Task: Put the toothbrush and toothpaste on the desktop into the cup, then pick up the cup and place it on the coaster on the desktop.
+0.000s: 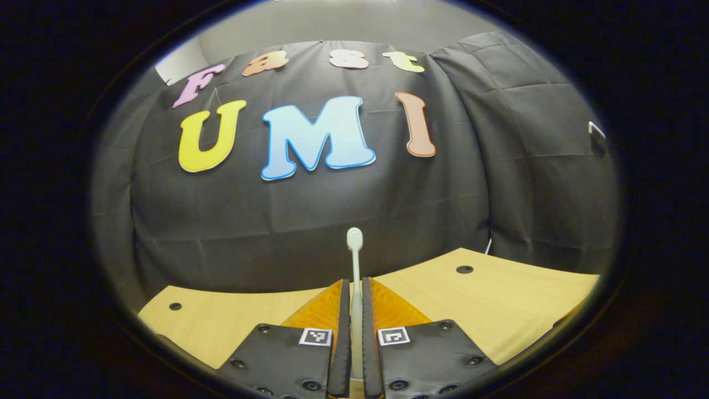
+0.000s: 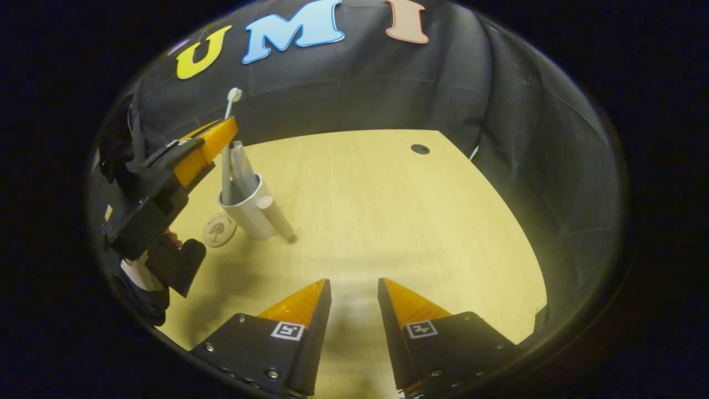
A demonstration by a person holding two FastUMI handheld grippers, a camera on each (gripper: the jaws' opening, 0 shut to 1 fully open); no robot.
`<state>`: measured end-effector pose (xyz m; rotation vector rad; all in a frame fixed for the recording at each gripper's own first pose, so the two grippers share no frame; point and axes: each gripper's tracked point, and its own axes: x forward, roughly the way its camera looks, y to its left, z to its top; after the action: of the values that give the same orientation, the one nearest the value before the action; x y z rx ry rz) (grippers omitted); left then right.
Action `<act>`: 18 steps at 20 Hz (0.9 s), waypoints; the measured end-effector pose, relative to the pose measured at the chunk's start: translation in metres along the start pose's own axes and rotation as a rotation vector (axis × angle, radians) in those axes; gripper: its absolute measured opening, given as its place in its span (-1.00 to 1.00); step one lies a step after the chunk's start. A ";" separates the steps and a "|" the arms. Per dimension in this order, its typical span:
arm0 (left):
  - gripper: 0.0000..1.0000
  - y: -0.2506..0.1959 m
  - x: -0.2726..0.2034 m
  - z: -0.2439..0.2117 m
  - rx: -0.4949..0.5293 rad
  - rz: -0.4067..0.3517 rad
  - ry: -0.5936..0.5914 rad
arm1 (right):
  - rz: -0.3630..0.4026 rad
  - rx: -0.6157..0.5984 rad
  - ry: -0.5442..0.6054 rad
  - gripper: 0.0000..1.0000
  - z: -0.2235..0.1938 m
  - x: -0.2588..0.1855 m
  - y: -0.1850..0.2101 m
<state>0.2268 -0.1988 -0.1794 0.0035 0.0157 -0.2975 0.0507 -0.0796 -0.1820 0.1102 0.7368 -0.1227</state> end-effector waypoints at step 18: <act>-0.19 0.012 -0.049 0.029 -0.022 0.034 0.021 | 0.164 -0.107 -0.020 0.03 0.023 0.001 0.028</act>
<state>0.1836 -0.1731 -0.1500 -0.0151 0.0399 -0.2631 0.0712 -0.0553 -0.1640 0.0675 0.7104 0.0721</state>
